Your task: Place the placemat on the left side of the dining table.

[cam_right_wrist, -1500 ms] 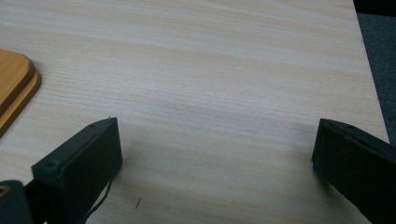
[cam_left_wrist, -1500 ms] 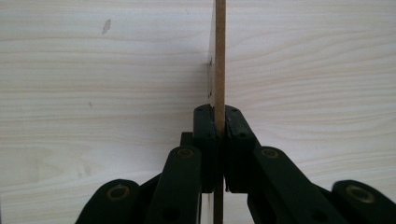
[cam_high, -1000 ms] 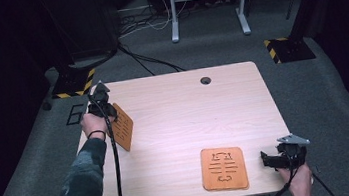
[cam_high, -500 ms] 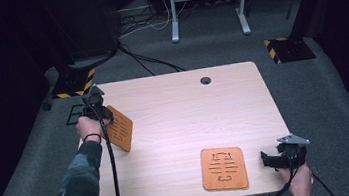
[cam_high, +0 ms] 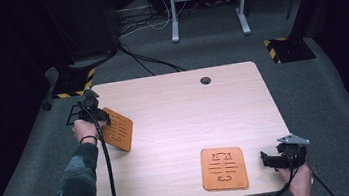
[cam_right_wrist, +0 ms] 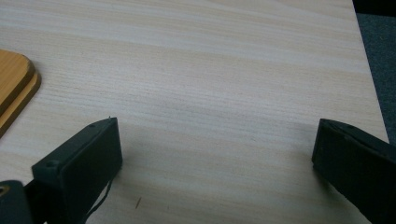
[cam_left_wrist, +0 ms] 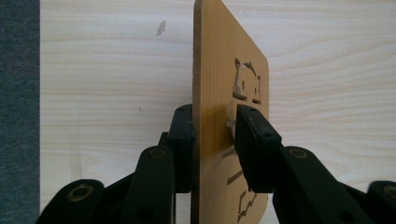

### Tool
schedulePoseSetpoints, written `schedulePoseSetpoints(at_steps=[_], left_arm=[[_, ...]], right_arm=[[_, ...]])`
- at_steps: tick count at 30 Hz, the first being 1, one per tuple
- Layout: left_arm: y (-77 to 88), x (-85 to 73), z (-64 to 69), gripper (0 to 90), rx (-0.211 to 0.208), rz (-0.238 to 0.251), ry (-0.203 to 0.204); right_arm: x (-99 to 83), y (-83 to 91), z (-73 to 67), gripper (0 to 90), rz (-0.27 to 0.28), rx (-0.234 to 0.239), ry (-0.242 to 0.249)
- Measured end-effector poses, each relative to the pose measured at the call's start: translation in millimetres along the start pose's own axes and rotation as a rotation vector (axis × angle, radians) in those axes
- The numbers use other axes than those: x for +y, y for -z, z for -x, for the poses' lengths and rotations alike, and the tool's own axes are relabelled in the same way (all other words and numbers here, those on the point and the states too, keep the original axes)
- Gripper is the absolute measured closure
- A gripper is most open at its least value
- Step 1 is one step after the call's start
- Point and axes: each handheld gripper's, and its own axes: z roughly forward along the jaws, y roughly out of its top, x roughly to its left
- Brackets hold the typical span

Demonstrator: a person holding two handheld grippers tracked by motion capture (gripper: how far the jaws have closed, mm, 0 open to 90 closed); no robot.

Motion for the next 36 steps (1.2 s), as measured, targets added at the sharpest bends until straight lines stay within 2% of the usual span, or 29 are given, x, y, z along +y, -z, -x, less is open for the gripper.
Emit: schedulePoseSetpoints(at_steps=[2,6,12,20,29,36], left_arm=[[-2.4,-0.8,-2.3,67.5,-0.008,0.014,0.014],[-3.0,-0.6,-6.1,66.9,-0.019,0.000,0.010],[-6.7,-0.1,-8.1,65.5,-0.022,0.010,0.011],[-10.3,-2.1,-15.4,64.3,-0.047,0.010,0.014],[-17.0,-3.9,-24.0,61.9,-0.071,0.015,0.036],[-18.7,-3.8,-26.5,61.2,-0.077,0.014,0.032]], right_arm=[[0.0,0.0,0.0,0.7,0.000,0.000,0.000],[-0.1,0.0,0.0,0.7,0.000,-0.001,0.000],[-0.1,0.0,-0.1,0.7,0.002,-0.001,-0.002],[-0.2,0.1,0.0,0.7,0.001,-0.001,0.001],[-0.2,0.1,-0.1,0.7,0.002,-0.001,-0.001],[-0.2,0.1,-0.2,0.7,0.002,-0.001,-0.003]])
